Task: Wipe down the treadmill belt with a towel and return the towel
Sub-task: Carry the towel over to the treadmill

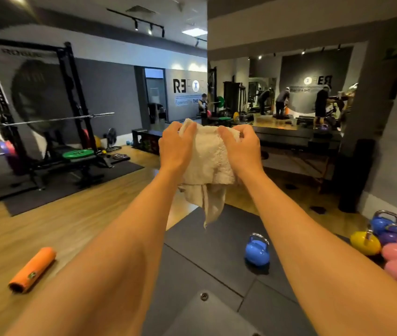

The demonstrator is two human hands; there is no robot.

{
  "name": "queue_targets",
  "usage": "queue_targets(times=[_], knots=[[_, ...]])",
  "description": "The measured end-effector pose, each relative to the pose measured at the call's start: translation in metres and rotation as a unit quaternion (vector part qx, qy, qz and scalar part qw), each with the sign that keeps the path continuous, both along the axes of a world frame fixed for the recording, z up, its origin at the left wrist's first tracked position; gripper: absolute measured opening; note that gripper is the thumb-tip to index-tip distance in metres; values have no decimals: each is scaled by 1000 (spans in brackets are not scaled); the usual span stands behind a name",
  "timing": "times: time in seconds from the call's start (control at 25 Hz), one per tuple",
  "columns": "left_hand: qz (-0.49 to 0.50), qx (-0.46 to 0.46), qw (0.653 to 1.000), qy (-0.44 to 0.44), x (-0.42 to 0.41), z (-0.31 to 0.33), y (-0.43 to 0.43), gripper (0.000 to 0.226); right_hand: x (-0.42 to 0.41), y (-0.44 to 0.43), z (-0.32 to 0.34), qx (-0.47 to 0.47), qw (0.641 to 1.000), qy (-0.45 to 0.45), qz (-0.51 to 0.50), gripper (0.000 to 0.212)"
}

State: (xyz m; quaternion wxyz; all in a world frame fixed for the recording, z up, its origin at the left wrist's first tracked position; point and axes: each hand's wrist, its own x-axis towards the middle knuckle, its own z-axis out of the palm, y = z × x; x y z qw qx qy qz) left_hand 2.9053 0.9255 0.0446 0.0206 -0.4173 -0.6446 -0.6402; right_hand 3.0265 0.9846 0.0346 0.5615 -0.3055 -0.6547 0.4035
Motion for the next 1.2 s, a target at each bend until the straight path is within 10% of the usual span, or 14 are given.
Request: queue_targets(times=[0.16,0.48,0.68,1.2], knots=[[25,-4,999,-32,-77,-3,-37,22,-83,-27,2,-103,982,32,158,10],[57,-26,998,-13,-211,1,-62,14,-236,-29,-24,-107,924,-106,351,44],[164,-53,985,6,-309,-4,-76,17,-339,-14,-16,-17,919,-154,363,15],[415,-138,896,79,-549,-29,-198,27,-646,-112,-32,39,870,-155,466,19]])
